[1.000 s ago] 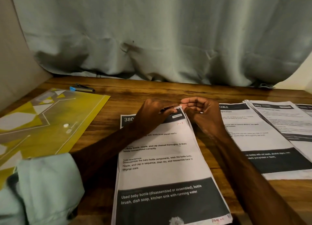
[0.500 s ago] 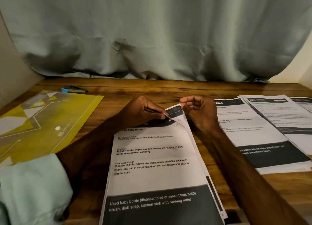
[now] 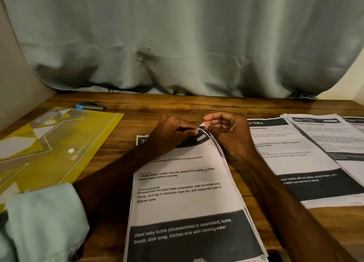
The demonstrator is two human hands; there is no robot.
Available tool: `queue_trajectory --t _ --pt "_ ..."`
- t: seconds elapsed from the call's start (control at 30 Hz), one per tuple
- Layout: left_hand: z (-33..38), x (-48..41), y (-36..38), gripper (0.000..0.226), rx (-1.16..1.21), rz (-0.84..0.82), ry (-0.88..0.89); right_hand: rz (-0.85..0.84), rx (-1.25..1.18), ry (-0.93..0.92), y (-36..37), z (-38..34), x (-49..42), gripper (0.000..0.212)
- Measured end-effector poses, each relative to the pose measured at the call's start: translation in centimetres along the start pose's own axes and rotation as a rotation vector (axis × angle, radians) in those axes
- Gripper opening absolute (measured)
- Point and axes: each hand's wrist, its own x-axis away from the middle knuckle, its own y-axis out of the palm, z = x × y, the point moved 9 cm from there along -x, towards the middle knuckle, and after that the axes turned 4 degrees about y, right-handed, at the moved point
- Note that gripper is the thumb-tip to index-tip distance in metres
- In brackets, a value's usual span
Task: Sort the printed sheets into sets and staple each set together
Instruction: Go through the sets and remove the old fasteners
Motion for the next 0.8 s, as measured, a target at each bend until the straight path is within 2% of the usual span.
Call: queue_trajectory --t 0.1,0.8 --pt "0.14 -0.06 0.02 0.017 -0.03 0.047 -0.017 -0.028 0.0 -0.016 0.34 -0.35 0.14 0.018" --pt "0.9 0.01 -0.35 0.021 -0.046 0.082 0.012 -0.04 0.028 -0.073 0.55 -1.1 0.63 0.018"
